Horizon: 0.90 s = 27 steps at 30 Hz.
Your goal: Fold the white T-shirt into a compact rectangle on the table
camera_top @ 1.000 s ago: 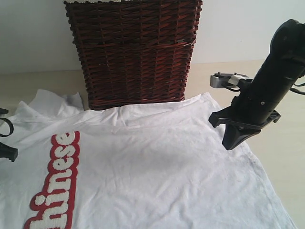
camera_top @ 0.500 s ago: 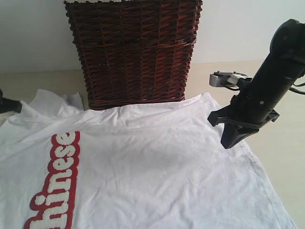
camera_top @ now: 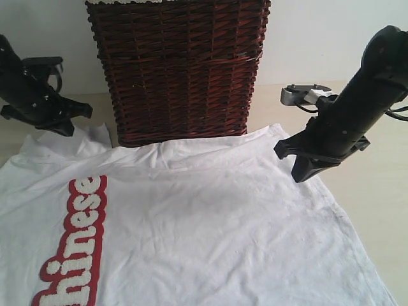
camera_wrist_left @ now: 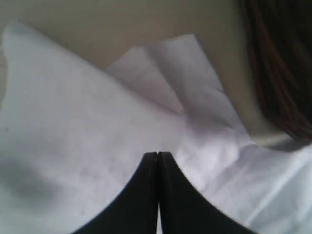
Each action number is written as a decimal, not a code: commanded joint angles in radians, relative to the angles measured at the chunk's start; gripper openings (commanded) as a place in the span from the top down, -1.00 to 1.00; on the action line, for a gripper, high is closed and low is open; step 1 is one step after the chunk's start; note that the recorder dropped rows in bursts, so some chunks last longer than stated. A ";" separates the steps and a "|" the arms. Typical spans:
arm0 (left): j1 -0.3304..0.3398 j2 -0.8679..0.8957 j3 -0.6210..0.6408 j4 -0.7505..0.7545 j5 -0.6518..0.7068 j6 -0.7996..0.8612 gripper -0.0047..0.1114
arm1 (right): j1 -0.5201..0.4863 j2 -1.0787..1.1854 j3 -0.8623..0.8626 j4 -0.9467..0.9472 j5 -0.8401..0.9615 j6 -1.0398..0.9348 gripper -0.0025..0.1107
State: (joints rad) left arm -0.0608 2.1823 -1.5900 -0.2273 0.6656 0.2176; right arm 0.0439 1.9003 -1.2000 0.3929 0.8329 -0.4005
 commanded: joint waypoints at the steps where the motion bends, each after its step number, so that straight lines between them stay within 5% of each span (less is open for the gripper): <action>1: 0.002 0.170 -0.198 0.134 0.090 -0.092 0.92 | -0.003 -0.010 -0.005 0.005 -0.062 0.004 0.96; 14: -0.003 0.434 -0.626 0.220 0.270 -0.151 0.92 | -0.003 0.009 -0.005 0.062 -0.164 -0.012 0.96; 27: -0.003 0.348 -0.706 0.227 0.413 -0.169 0.92 | -0.003 0.010 -0.005 0.064 -0.174 -0.027 0.96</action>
State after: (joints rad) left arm -0.0608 2.5874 -2.2863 -0.0155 1.0325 0.0597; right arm 0.0439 1.9140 -1.2000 0.4497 0.6672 -0.4108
